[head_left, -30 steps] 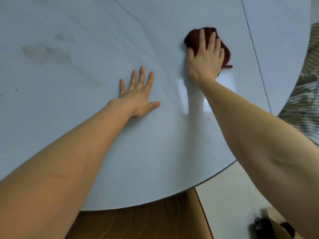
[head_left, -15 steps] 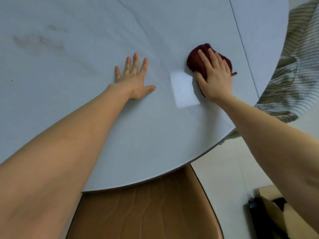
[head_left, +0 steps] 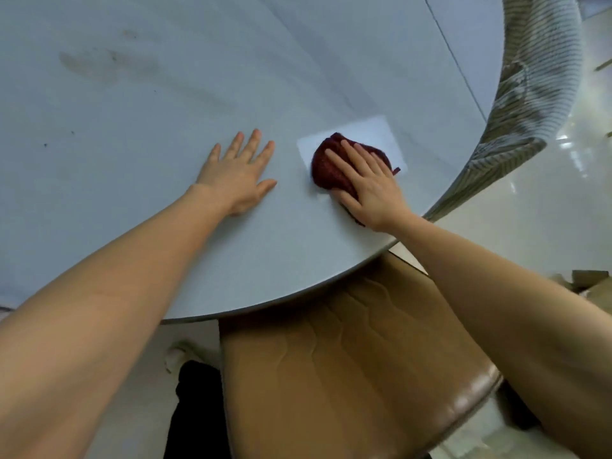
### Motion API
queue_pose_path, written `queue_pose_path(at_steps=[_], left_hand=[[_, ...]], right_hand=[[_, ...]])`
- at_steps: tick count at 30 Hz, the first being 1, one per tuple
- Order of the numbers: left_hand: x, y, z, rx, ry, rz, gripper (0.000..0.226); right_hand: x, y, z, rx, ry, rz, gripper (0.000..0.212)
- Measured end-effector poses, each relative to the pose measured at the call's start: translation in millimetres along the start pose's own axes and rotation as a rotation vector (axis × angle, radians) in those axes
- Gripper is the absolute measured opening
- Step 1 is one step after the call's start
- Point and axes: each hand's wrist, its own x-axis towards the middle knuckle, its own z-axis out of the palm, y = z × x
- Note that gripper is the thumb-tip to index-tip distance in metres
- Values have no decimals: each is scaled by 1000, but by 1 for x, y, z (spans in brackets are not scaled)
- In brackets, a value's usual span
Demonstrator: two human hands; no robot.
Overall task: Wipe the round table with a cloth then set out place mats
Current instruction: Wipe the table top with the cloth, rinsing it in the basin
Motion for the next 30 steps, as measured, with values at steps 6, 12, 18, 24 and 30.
queue_pose_path(at_steps=[6, 12, 18, 24, 30], left_hand=[[-70, -46, 25, 60, -26, 141, 67], [-129, -135, 40, 119, -112, 172, 65], [-140, -204, 19, 123, -100, 97, 66], [-116, -235, 3, -22, -29, 8, 71], [-94, -271, -23, -115, 2, -106, 75]], right_hand=[[-27, -104, 28, 89, 191, 833, 64], [-46, -305, 81, -66, 92, 350, 71], [-9, -248, 59, 4, 187, 689, 68], [48, -373, 85, 171, 254, 818, 74], [120, -376, 76, 234, 276, 1017, 82]])
